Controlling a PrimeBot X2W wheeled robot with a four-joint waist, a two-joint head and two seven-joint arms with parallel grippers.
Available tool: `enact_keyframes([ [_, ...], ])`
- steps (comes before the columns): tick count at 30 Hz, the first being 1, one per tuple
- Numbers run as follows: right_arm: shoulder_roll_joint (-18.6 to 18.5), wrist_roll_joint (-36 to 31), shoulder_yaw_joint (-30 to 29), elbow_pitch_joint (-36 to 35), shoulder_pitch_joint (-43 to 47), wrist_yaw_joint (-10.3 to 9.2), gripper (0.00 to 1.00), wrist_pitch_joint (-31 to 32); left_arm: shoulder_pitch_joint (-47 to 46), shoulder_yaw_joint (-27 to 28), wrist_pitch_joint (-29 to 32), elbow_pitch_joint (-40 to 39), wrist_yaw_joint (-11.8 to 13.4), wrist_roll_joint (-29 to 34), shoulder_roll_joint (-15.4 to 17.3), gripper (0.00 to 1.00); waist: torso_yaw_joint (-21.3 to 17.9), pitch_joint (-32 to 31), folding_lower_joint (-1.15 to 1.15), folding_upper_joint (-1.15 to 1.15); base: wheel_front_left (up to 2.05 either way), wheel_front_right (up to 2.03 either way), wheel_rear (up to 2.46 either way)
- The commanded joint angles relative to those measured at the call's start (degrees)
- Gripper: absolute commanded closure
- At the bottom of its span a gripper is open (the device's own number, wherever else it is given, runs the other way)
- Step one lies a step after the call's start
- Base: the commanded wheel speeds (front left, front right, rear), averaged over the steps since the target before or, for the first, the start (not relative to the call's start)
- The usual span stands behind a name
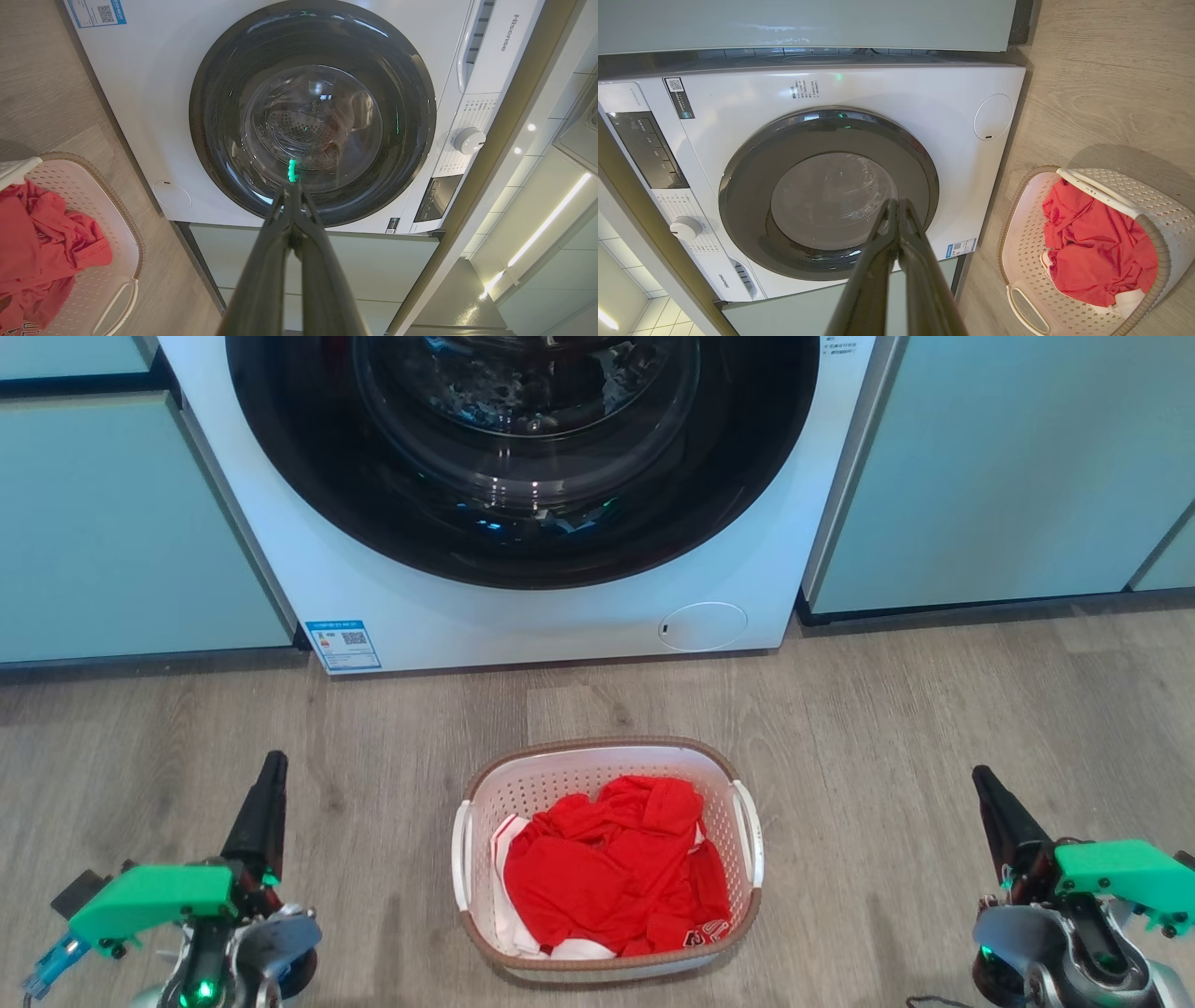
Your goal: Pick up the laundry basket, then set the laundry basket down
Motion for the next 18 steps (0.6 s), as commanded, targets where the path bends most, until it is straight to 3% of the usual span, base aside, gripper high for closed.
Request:
enact_keyframes([
  [1, -0.4, -0.6, 1.0, -1.8, -2.7, 0.34, 1.00, 0.4, -3.2, 2.0, 0.2, -1.7, -0.4, 0.1, 0.8, 1.00, 0.0, 0.0, 0.00, 0.00, 0.00, 0.00, 0.00],
  [18, -0.4, -0.6, 1.0, -1.8, -2.7, 0.34, 1.00, 0.4, -3.2, 2.0, 0.2, -1.7, -0.4, 0.1, 0.8, 1.00, 0.0, 0.0, 0.00, 0.00, 0.00, 0.00, 0.00],
])
